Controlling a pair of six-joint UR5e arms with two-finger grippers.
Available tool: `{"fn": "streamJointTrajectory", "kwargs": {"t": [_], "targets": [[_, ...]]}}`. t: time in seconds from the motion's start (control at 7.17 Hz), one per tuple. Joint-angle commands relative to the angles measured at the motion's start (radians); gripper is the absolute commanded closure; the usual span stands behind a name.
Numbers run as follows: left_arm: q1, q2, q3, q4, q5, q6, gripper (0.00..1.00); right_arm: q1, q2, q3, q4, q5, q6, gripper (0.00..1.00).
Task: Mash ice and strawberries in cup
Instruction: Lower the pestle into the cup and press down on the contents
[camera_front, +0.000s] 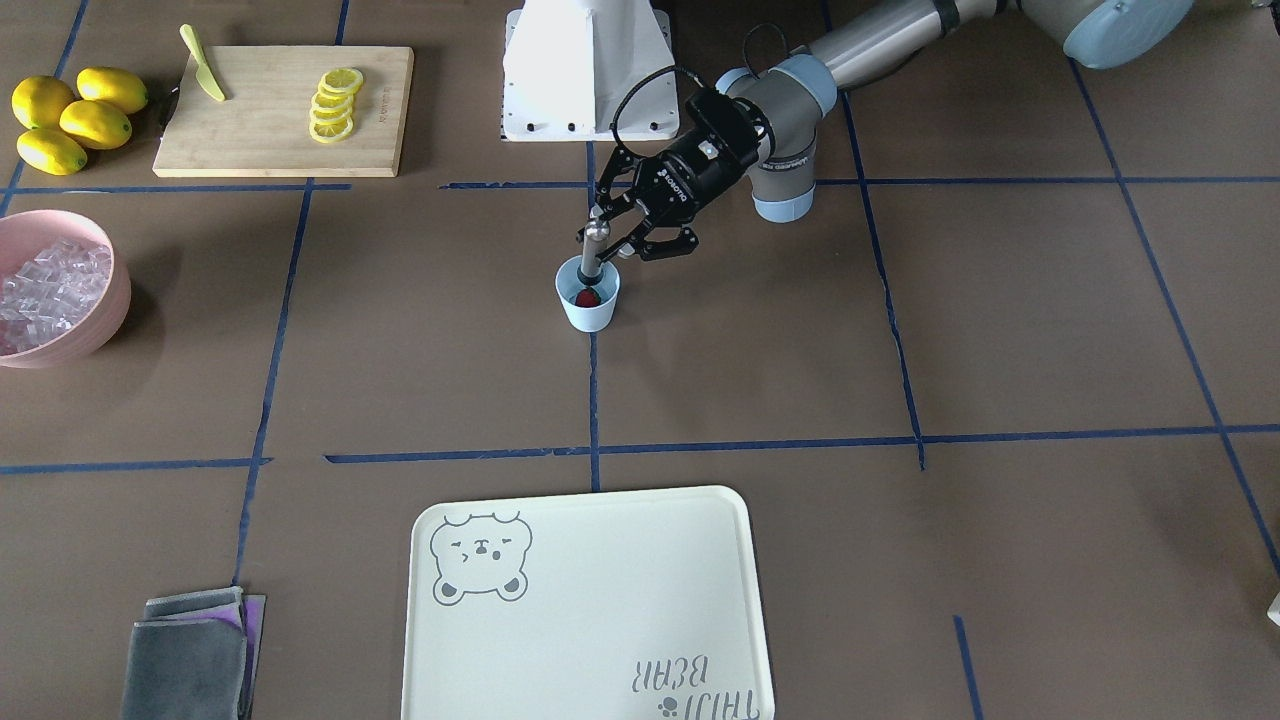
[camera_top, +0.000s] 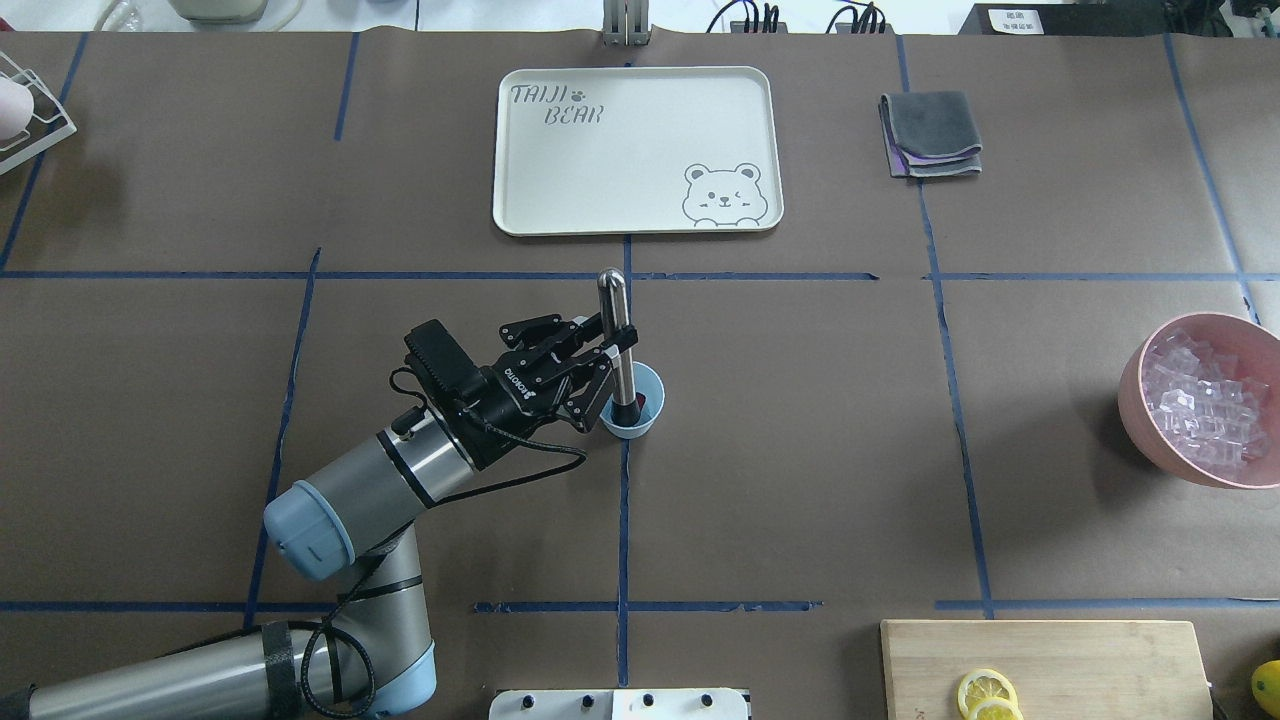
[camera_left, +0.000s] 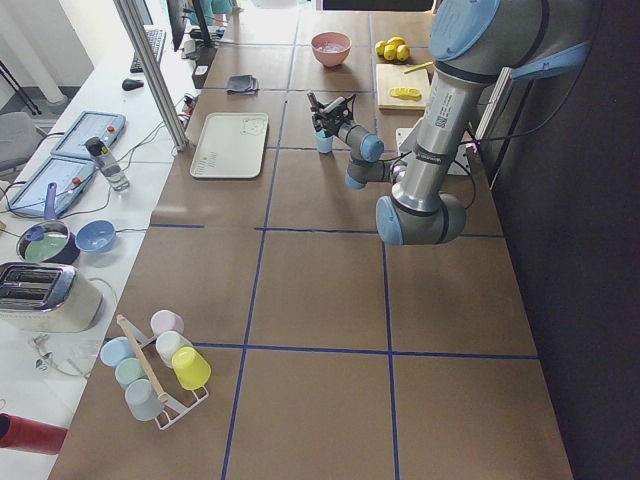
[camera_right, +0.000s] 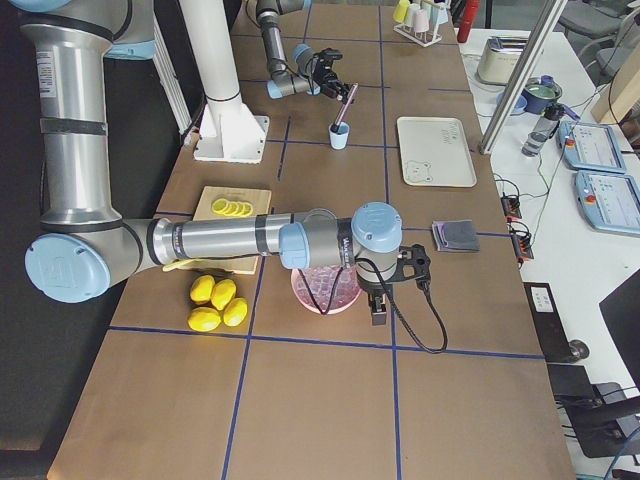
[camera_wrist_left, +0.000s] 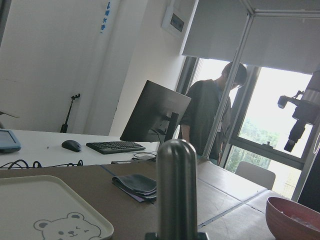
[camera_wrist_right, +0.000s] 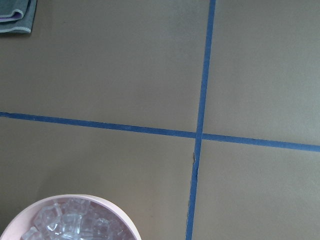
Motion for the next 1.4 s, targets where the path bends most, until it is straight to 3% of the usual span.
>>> {"fn": "streamJointTrajectory", "kwargs": {"t": [0.0, 0.14, 0.7, 1.26], "targets": [[0.001, -0.019, 0.029, 0.0, 0.009, -0.003, 1.0, 0.0, -0.001, -0.002, 0.001, 0.001, 0.0, 0.01], [0.001, -0.051, 0.072, -0.003, 0.021, -0.003, 1.0, 0.0, -0.001, -0.002, 0.001, 0.001, 0.0, 0.01], [0.0, -0.042, 0.066, -0.006, 0.018, -0.006, 1.0, 0.0, -0.001, -0.002, 0.001, 0.001, 0.0, 0.01], [-0.025, -0.034, -0.06, 0.008, 0.009, -0.007, 1.0, 0.002, -0.001, 0.009, 0.001, 0.002, 0.0, 0.01]]}}
